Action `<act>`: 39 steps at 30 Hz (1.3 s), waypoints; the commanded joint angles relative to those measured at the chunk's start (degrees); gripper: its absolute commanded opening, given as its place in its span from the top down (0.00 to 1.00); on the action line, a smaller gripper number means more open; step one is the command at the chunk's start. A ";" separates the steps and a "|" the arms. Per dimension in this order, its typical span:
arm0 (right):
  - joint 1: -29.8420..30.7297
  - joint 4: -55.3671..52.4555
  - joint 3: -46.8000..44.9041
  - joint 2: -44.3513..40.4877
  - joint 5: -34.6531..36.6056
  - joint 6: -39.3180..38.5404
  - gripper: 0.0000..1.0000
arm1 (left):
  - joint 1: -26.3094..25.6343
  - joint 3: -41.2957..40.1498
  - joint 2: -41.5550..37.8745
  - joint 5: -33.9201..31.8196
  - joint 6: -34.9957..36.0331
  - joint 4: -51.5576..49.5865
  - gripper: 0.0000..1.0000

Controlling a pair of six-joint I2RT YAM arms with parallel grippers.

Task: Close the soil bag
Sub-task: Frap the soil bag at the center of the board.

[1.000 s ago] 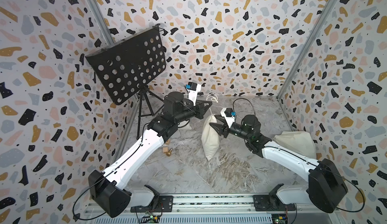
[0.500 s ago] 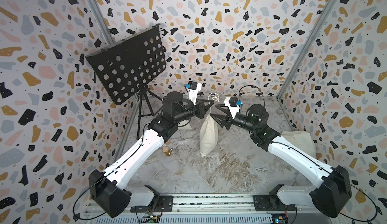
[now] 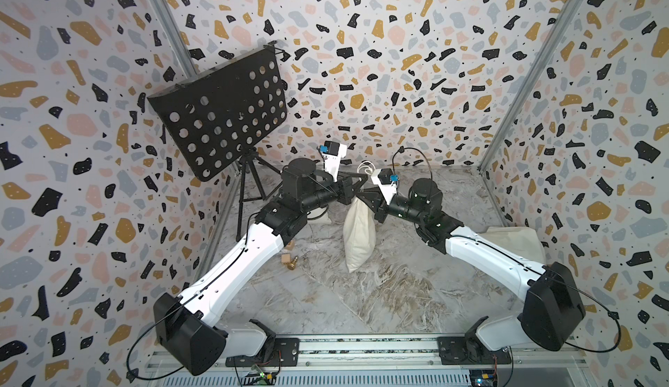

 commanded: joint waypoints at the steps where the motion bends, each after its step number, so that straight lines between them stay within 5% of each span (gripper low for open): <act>1: -1.63 -6.89 -6.15 6.41 5.91 -0.99 0.92 | 0.40 8.32 -4.97 1.04 -0.89 10.73 1.00; 16: -4.94 -8.86 -7.42 21.14 11.05 3.75 0.78 | 2.25 22.05 -3.17 2.11 -0.67 5.47 1.00; 23: -7.54 -13.78 -2.57 19.73 15.36 4.55 0.85 | 2.47 21.91 -2.37 2.60 -1.20 5.93 1.00; 30: -9.11 -19.11 0.78 12.81 13.95 1.72 0.85 | 2.60 16.17 -3.79 1.29 -0.07 6.45 1.00; 39: -8.07 -14.74 -7.10 4.01 5.92 2.52 0.59 | 2.58 0.93 3.06 1.33 -2.13 14.78 1.00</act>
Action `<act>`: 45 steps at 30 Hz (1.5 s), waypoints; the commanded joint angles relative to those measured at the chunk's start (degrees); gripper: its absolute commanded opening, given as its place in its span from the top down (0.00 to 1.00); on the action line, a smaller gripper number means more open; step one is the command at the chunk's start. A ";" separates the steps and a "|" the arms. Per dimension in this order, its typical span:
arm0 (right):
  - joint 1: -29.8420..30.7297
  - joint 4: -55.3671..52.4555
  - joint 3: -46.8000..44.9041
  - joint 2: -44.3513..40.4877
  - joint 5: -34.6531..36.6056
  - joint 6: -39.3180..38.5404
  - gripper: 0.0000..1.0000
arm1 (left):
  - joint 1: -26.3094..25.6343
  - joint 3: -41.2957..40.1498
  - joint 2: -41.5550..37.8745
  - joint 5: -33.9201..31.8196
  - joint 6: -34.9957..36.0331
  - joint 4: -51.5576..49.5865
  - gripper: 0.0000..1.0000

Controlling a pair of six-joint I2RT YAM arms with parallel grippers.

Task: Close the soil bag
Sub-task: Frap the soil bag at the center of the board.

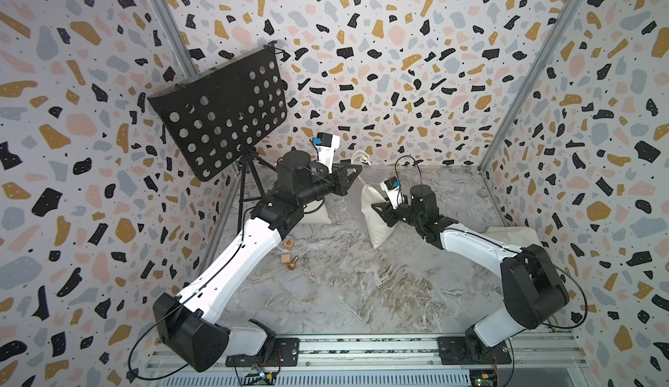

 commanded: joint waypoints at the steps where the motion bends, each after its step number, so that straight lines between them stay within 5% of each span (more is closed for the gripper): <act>1: -0.36 -6.33 -1.47 -3.67 -0.75 -0.35 0.55 | -0.12 -1.03 1.95 2.20 -0.89 13.74 1.00; 6: 1.09 -10.26 0.45 -10.67 -2.95 -2.82 0.37 | -0.12 -0.18 4.32 3.01 0.03 13.02 1.00; 17: 5.76 -6.86 11.56 -11.90 -7.07 1.00 0.26 | -0.08 1.71 2.04 4.46 -0.28 12.17 1.00; 21: 6.32 -5.94 14.91 -8.77 -5.23 2.04 0.35 | -0.12 2.02 1.22 5.18 -0.91 12.48 1.00; 32: 6.35 -10.83 18.33 -3.43 -4.40 -0.19 0.86 | -0.12 1.70 -0.08 5.67 -2.53 14.35 1.00; 45: 1.55 -7.01 -2.65 6.92 3.54 2.80 0.84 | 1.62 10.90 -7.68 2.04 -2.39 10.98 1.00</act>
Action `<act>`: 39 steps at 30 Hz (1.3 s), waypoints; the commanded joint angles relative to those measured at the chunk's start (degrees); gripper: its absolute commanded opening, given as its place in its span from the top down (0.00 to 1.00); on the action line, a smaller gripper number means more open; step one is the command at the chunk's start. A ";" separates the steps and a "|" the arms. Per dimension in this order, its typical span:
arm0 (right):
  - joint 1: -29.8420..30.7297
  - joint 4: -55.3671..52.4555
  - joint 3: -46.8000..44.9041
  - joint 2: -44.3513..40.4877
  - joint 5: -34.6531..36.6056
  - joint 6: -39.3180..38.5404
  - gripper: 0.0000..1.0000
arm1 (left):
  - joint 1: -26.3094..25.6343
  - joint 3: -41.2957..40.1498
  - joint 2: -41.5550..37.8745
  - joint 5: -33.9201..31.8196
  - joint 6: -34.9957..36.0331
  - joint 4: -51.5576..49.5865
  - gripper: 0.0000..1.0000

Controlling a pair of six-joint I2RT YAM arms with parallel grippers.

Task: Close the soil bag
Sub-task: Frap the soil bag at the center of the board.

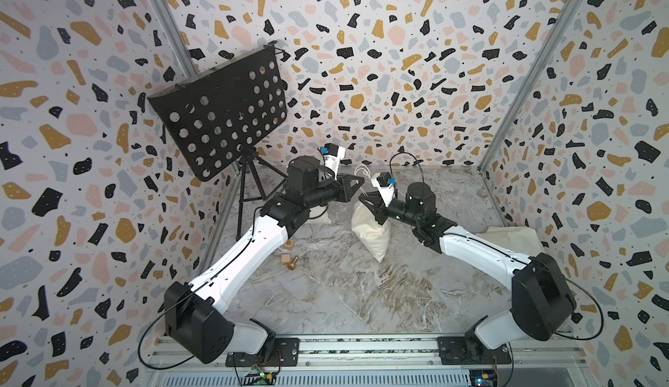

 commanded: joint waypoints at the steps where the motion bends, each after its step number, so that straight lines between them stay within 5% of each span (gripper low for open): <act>1: -3.78 -16.64 -5.23 9.78 6.63 3.10 0.83 | 1.82 12.38 -9.21 0.94 -0.07 16.95 1.00; 7: -4.39 -16.21 -4.18 15.44 8.47 6.51 0.79 | 2.45 16.18 -9.84 0.61 1.61 13.24 1.00; 14: -4.22 -17.81 -3.29 10.30 2.50 6.44 0.73 | 2.51 4.49 -9.65 1.61 -4.51 22.09 1.00; 33: 0.33 -21.28 9.29 -9.89 -9.53 2.26 0.20 | 2.45 -6.46 -1.90 4.64 -9.51 29.20 1.00; 39: 1.20 -19.77 15.48 -7.37 -10.68 3.77 0.29 | 2.37 -6.52 -2.26 5.07 -9.59 29.42 1.00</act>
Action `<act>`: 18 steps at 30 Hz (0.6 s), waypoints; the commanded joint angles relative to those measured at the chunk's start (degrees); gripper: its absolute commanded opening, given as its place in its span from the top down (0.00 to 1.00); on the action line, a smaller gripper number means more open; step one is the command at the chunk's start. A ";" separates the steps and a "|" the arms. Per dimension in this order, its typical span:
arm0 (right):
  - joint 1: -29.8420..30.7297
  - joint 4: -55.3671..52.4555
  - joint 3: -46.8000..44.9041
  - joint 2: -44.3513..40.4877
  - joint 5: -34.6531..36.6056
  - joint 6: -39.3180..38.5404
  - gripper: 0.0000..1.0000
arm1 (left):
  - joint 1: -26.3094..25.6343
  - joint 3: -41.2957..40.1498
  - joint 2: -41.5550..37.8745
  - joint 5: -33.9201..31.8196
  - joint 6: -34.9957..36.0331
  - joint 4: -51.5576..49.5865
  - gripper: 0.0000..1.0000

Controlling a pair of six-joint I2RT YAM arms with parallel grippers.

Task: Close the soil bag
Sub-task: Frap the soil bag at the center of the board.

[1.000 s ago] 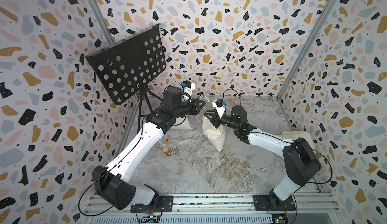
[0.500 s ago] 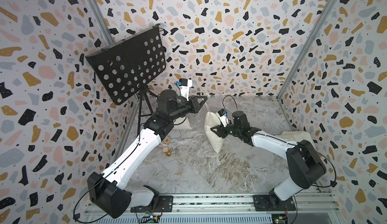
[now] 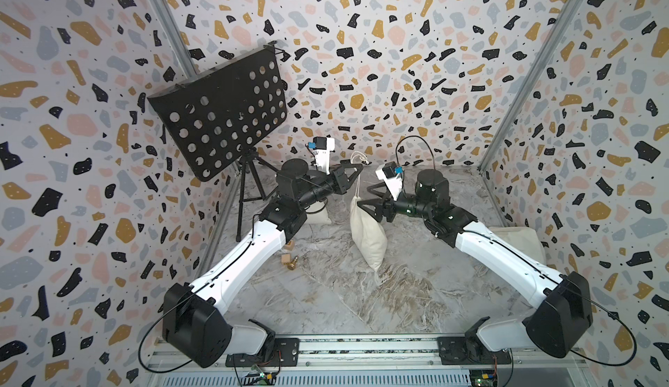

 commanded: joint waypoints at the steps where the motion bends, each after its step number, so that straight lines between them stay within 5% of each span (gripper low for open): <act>1: 0.58 1.28 3.64 1.65 -1.83 1.18 0.31 | 0.44 0.05 -1.45 1.49 -0.42 6.07 1.00; 6: 1.39 1.98 6.64 5.20 0.05 2.13 0.51 | 0.41 -0.03 -2.33 1.47 -0.16 5.89 1.00; 12: 1.28 -1.16 2.78 7.62 3.68 -1.00 0.86 | 0.48 0.96 -4.47 1.78 0.23 5.07 1.00; 18: -0.95 1.43 -12.77 7.91 9.65 -3.20 0.92 | 0.74 4.70 -9.50 0.14 3.12 1.10 1.00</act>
